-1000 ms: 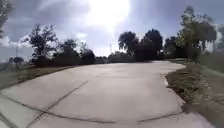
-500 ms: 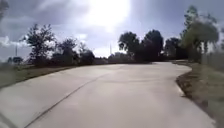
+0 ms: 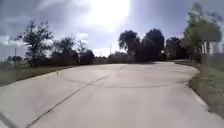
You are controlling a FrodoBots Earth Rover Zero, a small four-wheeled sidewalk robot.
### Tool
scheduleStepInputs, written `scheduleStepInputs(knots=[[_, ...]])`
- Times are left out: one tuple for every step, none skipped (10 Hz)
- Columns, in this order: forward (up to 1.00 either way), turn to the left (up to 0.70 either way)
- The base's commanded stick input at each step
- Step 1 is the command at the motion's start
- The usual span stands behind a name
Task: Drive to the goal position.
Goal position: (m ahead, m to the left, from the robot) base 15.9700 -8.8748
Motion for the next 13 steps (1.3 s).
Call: scheduleStepInputs(knots=[[0.85,-0.34],[0.85,-0.34],[0.85,-0.34],[0.85,-0.29],[0.85,0.0],[0.85,0.0],[0.85,0.0],[0.85,0.0],[0.85,0.0],[0.85,0.0],[0.85,0.0],[0.85,-0.28],[0.85,-0.34]])
